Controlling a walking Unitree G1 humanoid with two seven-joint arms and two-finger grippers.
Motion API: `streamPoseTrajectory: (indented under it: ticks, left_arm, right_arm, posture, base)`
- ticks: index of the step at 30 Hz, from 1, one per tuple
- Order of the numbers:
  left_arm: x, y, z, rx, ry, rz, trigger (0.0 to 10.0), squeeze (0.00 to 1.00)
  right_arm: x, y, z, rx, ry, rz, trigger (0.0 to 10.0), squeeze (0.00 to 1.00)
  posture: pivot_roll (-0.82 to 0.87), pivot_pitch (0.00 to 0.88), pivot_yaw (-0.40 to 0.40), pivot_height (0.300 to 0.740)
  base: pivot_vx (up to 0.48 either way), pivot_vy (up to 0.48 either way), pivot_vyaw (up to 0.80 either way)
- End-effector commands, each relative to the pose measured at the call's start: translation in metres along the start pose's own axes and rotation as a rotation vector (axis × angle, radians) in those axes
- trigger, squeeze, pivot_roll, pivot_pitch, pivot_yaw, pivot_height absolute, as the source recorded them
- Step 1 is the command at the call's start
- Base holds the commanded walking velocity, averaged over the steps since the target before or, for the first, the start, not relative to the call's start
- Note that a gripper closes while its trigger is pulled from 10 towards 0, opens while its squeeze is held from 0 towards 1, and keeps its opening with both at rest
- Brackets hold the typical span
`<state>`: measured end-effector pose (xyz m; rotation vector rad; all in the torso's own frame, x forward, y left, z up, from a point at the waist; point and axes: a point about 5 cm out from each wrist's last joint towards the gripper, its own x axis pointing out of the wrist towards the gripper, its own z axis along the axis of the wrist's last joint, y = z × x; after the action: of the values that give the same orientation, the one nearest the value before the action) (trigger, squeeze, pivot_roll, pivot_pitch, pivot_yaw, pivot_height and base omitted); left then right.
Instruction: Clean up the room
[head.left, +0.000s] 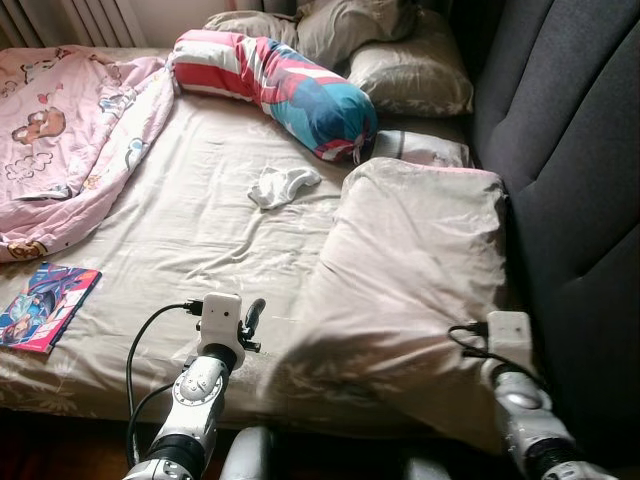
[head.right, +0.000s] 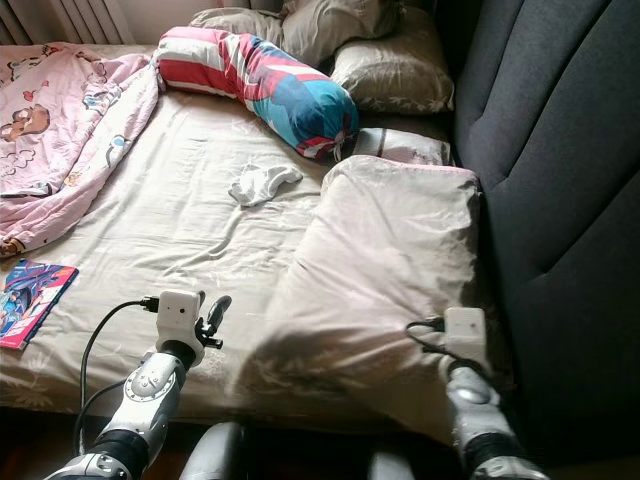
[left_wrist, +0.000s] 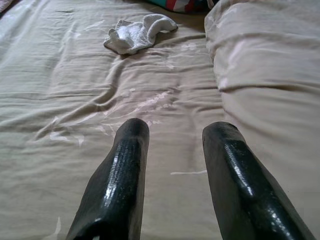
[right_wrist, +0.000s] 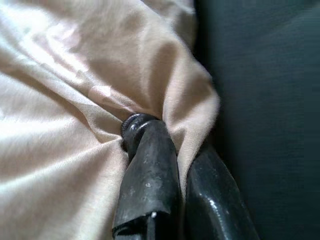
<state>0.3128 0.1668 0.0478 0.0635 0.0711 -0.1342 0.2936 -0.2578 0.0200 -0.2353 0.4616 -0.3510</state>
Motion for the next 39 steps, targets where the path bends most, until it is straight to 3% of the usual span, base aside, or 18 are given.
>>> streamPoseTrajectory:
  ticks: [1,4,8,14,19,20,22,30,34,36,37,38,39]
  left_arm:
    - [-0.003,0.001,-0.006,0.009,0.033,0.000,10.0,0.00]
    - [-0.003,0.001,-0.006,0.008,0.033,-0.001,10.0,0.00]
    - [-0.003,0.002,-0.006,0.008,0.033,-0.001,10.0,0.00]
    - [-0.004,0.002,-0.006,0.010,0.037,-0.004,10.0,0.00]
    - [-0.004,0.002,-0.007,0.011,0.042,-0.006,10.0,0.00]
    - [-0.004,0.002,-0.007,0.011,0.043,-0.005,10.0,0.00]
    - [-0.004,0.002,-0.007,0.011,0.044,-0.004,10.0,0.00]
    - [-0.004,0.001,-0.008,0.006,0.046,-0.003,10.0,0.00]
    - [-0.004,0.000,-0.008,0.004,0.042,-0.004,10.0,0.00]
    - [-0.004,0.000,-0.007,0.003,0.038,-0.003,10.0,0.00]
    - [-0.004,0.000,-0.007,0.003,0.038,-0.003,10.0,0.00]
    - [-0.004,0.000,-0.007,0.003,0.037,-0.002,10.0,0.00]
    - [-0.004,0.001,-0.006,0.003,0.033,0.000,10.0,0.00]
  right_arm:
    - [0.008,-0.037,0.030,0.016,-0.110,-0.167,10.0,0.00]
    - [0.009,-0.057,0.032,0.020,-0.099,-0.255,10.0,0.00]
    - [0.008,-0.063,0.026,0.038,-0.073,-0.291,10.0,0.00]
    - [0.004,-0.038,0.007,0.102,-0.011,-0.213,10.0,0.00]
    - [0.002,-0.030,0.005,0.102,-0.015,-0.192,10.0,0.00]
    - [0.002,-0.030,0.005,0.106,-0.020,-0.193,10.0,0.95]
    - [0.002,-0.029,0.006,0.111,-0.025,-0.196,10.0,1.00]
    - [0.002,-0.028,0.026,0.093,-0.165,-0.196,10.0,1.00]
    - [-0.003,-0.010,0.045,0.246,-0.320,-0.041,10.0,0.96]
    - [-0.008,-0.002,0.053,0.304,-0.390,0.023,10.0,0.14]
    - [-0.008,-0.002,0.053,0.304,-0.390,0.023,10.0,0.14]
    - [-0.011,0.002,0.055,0.311,-0.420,0.047,10.0,0.00]
    - [-0.014,0.005,0.056,0.325,-0.442,0.061,10.0,0.00]
  posture:
    - [-0.10,0.141,-0.004,0.638]
    - [-0.11,0.144,-0.005,0.638]
    - [-0.11,0.147,-0.004,0.638]
    - [-0.10,0.151,-0.001,0.638]
    - [-0.10,0.151,-0.001,0.638]
    - [-0.10,0.153,-0.001,0.638]
    - [-0.10,0.153,-0.001,0.638]
    - [-0.10,0.154,-0.004,0.638]
    - [-0.10,0.153,-0.005,0.638]
    - [-0.10,0.153,-0.006,0.638]
    - [-0.10,0.153,-0.006,0.638]
    - [-0.10,0.153,-0.006,0.638]
    - [-0.10,0.153,-0.006,0.638]
  base:
    - [0.000,0.000,0.00]
    - [0.000,0.000,0.00]
    - [0.000,0.000,0.00]
    - [0.000,0.000,0.00]
    - [0.000,0.000,0.00]
    - [0.000,0.000,0.00]
    - [0.000,0.000,0.00]
    - [0.000,0.000,0.00]
    - [0.000,0.000,0.00]
    - [0.000,0.000,0.00]
    - [0.000,0.000,0.00]
    - [0.000,0.000,0.00]
    - [0.000,0.000,0.00]
